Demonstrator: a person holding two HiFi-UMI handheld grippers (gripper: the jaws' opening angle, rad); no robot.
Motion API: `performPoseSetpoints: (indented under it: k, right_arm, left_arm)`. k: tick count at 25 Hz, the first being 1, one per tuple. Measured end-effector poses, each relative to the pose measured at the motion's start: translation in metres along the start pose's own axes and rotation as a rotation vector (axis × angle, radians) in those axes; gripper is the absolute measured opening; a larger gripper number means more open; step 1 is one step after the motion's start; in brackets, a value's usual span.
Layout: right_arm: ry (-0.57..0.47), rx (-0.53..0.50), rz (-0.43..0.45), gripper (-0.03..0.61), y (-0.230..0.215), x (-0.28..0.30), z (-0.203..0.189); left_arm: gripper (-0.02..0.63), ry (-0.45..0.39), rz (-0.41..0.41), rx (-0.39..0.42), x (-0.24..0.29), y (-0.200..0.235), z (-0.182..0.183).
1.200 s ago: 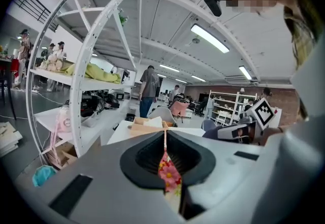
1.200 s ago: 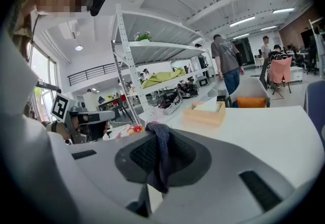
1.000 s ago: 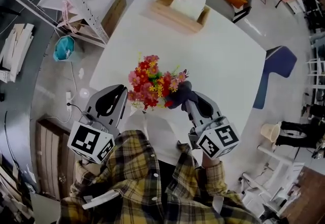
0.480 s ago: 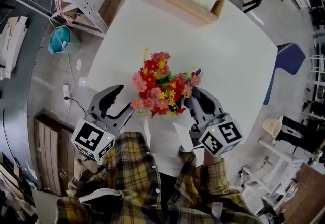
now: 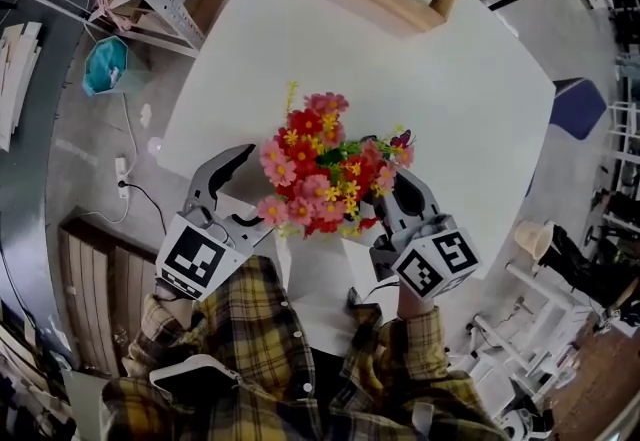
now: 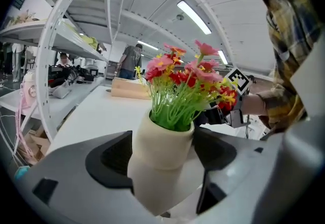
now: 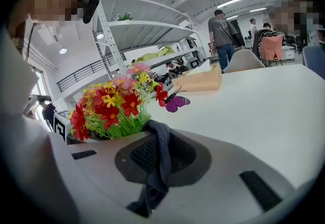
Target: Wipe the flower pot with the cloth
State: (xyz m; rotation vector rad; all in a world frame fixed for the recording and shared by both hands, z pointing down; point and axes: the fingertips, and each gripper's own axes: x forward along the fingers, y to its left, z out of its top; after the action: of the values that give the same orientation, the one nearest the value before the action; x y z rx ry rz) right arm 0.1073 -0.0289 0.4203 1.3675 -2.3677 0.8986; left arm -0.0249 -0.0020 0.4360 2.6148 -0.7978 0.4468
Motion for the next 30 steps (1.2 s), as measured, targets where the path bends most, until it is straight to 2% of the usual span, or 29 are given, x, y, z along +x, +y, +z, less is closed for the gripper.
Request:
performPoseSetpoints:
  k: [5,9,19,25,30]
  right_arm:
    - [-0.007,0.052,0.006,0.015,-0.002,0.006,-0.009]
    - [0.001,0.072,0.015,0.015,-0.001,0.01,-0.014]
    - [0.025,0.081,0.053,0.015,-0.002,0.024,-0.016]
    - [0.055,0.078,0.057,0.015,-0.015,0.033,-0.006]
    - [0.133,0.057,0.175,0.016,-0.031,0.039,0.002]
  left_arm:
    - [0.37,-0.009,-0.032,0.036,0.007,-0.004,0.002]
    - [0.37,0.024,-0.037,0.117,0.015,-0.007,0.0]
    - [0.37,0.023,-0.07,0.152,0.025,-0.003,0.007]
    - [0.37,0.076,-0.183,0.189,0.033,-0.006,0.001]
    - [0.37,0.124,-0.304,0.246,0.049,-0.008,0.008]
